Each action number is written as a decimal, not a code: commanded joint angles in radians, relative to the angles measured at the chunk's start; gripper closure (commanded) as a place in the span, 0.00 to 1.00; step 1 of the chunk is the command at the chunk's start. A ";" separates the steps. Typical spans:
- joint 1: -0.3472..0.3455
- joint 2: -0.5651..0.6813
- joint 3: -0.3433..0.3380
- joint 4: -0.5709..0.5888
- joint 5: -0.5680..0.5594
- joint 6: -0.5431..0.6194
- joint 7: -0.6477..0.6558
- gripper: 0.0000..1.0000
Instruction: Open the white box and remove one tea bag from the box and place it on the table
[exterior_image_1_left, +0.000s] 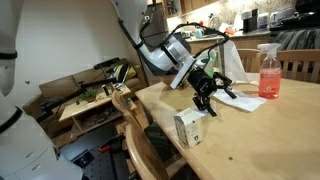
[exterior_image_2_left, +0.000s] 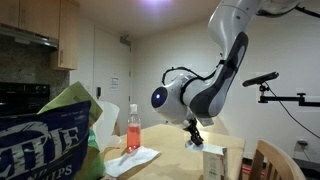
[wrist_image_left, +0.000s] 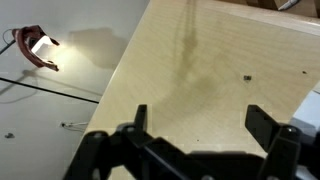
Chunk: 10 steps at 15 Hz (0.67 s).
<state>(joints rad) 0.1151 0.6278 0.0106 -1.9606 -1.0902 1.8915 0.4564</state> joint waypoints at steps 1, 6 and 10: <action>0.034 -0.146 0.003 -0.146 -0.029 -0.008 0.154 0.00; 0.060 -0.315 0.040 -0.315 -0.028 -0.018 0.344 0.02; 0.064 -0.410 0.082 -0.421 -0.024 -0.013 0.428 0.35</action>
<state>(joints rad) 0.1748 0.3161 0.0675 -2.2806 -1.1089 1.8848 0.8236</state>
